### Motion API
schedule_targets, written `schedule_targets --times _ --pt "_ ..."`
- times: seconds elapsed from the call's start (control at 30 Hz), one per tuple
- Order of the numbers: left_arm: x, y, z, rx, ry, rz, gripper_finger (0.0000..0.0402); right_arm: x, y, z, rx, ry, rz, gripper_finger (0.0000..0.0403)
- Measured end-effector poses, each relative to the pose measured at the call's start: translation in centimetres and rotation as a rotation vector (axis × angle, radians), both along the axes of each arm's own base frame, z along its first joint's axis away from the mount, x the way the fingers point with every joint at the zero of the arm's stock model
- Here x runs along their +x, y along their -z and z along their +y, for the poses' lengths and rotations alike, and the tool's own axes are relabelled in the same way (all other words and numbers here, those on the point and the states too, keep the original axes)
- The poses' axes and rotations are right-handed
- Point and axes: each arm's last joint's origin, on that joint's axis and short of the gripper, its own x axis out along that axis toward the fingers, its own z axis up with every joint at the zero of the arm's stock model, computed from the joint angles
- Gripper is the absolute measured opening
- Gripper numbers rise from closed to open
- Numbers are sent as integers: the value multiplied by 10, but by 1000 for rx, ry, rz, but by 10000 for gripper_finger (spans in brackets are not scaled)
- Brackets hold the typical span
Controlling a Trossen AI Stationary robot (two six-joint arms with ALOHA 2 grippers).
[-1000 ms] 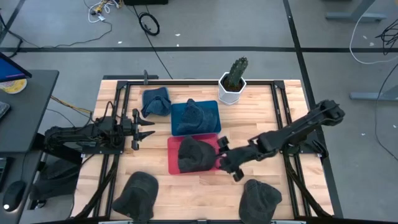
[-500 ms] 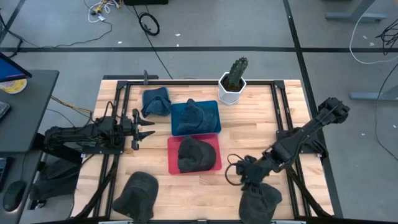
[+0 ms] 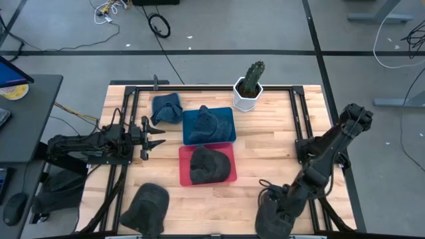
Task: Pick & Place hat
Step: Put the right black cap into the pink bin
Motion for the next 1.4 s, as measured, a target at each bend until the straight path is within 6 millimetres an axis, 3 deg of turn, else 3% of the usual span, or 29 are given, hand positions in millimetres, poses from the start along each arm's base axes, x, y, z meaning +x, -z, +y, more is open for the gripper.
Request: schedule_targets --times 0.23,0.43,0.5,0.67,0.87,1.2,1.4 --pt "0 0 0 0 0 0 179 -10 0 22 71 61 -23 182" --pt "0 0 0 0 0 0 179 -15 -36 57 320 -150 -516 182" --pt "0 0 0 0 0 0 179 -19 -44 61 341 -162 -604 182" --pt "0 0 0 0 0 0 179 -21 -34 57 262 -11 -510 182" --pt "0 0 0 0 0 0 179 -24 -22 51 166 17 -394 182" --pt "0 0 0 0 0 0 179 -24 -21 51 133 -15 -431 182" --pt "0 0 0 0 0 0 179 -17 -28 51 182 90 -496 182"
